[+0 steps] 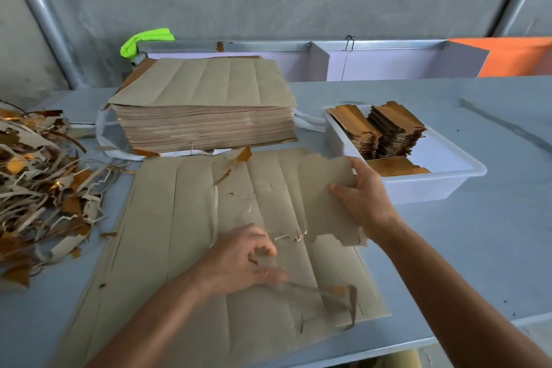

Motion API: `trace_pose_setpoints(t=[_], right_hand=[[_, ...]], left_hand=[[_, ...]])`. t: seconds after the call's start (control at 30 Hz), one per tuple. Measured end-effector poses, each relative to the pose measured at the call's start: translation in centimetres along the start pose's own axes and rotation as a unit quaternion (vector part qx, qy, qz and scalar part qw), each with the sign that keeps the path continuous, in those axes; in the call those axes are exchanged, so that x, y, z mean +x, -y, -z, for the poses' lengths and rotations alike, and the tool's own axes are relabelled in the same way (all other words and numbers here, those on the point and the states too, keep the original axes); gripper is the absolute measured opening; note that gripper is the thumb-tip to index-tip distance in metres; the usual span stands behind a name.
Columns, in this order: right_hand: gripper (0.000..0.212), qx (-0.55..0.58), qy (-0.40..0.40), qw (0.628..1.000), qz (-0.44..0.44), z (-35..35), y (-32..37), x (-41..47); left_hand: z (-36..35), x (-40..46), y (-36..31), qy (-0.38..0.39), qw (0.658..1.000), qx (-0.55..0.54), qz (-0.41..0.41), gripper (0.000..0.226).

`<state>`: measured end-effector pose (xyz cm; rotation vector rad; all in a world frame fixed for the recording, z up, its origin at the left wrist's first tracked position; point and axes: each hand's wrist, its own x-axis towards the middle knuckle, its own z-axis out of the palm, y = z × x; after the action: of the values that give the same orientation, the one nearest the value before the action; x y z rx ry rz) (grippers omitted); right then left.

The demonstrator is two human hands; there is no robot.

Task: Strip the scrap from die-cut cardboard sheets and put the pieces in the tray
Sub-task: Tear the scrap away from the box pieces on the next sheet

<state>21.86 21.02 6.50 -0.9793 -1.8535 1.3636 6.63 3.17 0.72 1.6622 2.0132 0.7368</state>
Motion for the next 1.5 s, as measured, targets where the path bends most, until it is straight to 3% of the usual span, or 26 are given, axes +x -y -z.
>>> trace_pose_setpoints(t=[0.13,0.23,0.33,0.43,0.57,0.73,0.87,1.03,1.13,1.2,1.23,1.3,1.37,1.43,1.5], right_hand=[[0.037,0.019,-0.006,0.999,-0.026,0.9,-1.1,-0.5],[0.035,0.046,-0.009,0.998,-0.053,0.8,-1.9,-1.0],[0.037,0.060,-0.028,0.995,-0.075,0.7,-2.3,-1.2],[0.036,0.071,-0.032,0.993,-0.091,0.1,-2.4,-1.5],[0.036,0.081,-0.014,0.991,-0.106,-0.8,-2.9,-2.0],[0.036,0.080,-0.010,0.991,-0.103,-1.3,-3.2,-2.2],[0.066,0.011,-0.012,0.998,-0.057,-1.7,-3.1,-2.1],[0.069,-0.019,-0.015,0.999,-0.035,-1.0,-3.5,-1.9],[0.066,-0.006,-0.037,0.997,-0.060,-0.5,-3.9,-1.9],[0.064,-0.002,-0.057,0.996,-0.070,-0.3,-4.0,-1.9],[0.063,0.001,-0.064,0.995,-0.072,-0.2,-4.0,-2.0],[0.064,0.008,-0.072,0.995,-0.073,-0.1,-3.9,-2.2],[0.063,0.006,-0.075,0.994,-0.075,-0.1,-3.9,-2.5],[0.063,0.005,-0.068,0.995,-0.077,-0.1,-3.9,-3.0],[0.064,0.009,-0.063,0.995,-0.078,0.1,-3.9,-3.4]], left_hand=[[-0.6,-1.1,-0.4,-0.060,0.985,0.159,-0.027,0.022],[-0.6,-1.2,-0.5,-0.134,0.962,0.236,0.038,0.018],[-0.6,-0.8,-0.4,-0.110,0.935,0.296,0.163,0.048],[-1.6,0.2,-0.5,-0.104,0.921,0.251,0.279,0.091],[-2.7,3.1,-0.1,-0.148,0.904,0.242,0.319,0.092],[-0.3,5.5,3.0,-0.119,0.933,0.236,0.243,0.061],[1.8,5.9,4.0,-0.115,0.956,0.197,0.183,0.044],[2.8,4.7,1.3,-0.117,0.910,0.374,0.138,0.037],[2.6,2.5,-1.9,-0.210,0.902,0.377,0.006,0.022],[1.7,1.0,-3.5,-0.251,0.917,0.290,-0.108,0.030],[0.9,0.3,-4.4,-0.217,0.940,0.226,-0.135,0.042],[-1.3,-1.1,-5.8,-0.062,0.985,0.131,-0.098,0.079],[-3.5,-1.8,-6.3,0.038,0.980,0.193,-0.042,0.101],[-4.1,-1.8,-6.1,0.030,0.979,0.202,-0.022,0.087],[-3.3,-1.9,-5.7,0.004,0.994,0.104,-0.019,0.043]])
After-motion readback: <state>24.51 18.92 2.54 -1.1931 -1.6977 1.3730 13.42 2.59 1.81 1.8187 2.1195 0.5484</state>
